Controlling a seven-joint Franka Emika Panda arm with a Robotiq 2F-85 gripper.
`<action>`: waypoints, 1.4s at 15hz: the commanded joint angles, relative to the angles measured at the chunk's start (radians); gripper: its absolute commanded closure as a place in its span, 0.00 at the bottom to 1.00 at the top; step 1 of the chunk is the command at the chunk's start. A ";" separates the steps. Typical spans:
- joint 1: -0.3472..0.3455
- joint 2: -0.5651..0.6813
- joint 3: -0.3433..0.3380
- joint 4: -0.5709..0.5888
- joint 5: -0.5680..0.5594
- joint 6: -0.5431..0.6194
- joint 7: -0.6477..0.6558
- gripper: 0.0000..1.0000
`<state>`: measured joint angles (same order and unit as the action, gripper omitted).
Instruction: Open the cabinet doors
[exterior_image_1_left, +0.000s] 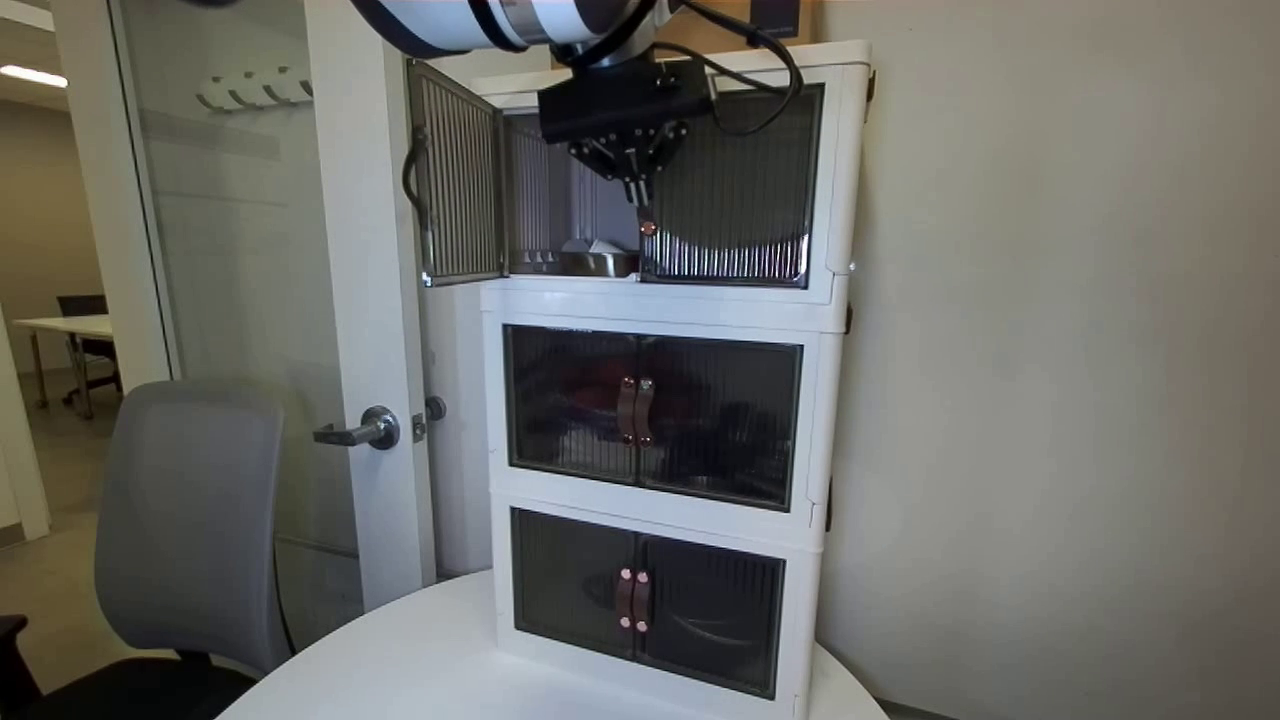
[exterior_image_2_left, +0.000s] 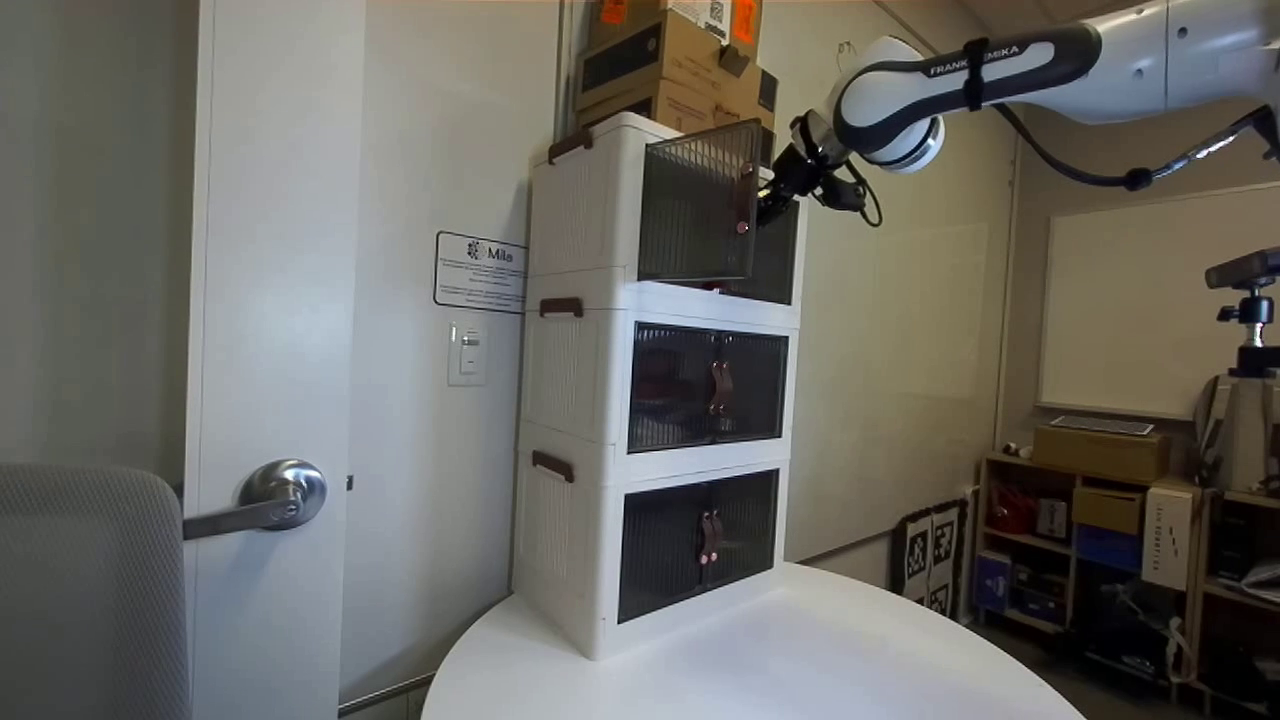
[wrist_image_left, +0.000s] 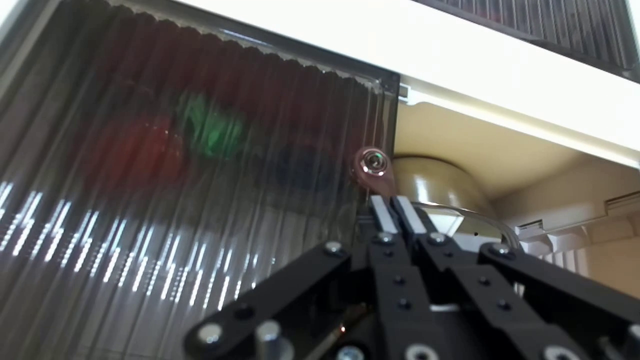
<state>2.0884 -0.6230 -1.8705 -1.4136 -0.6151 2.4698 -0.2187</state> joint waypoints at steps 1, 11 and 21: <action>-0.103 0.025 0.069 -0.084 0.032 0.040 -0.017 0.91; -0.680 0.175 0.442 -0.448 0.206 0.178 -0.041 0.92; -1.418 0.115 0.889 -0.685 -0.168 0.252 0.443 0.92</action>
<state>0.8657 -0.4812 -1.0976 -2.0404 -0.6814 2.6946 0.0749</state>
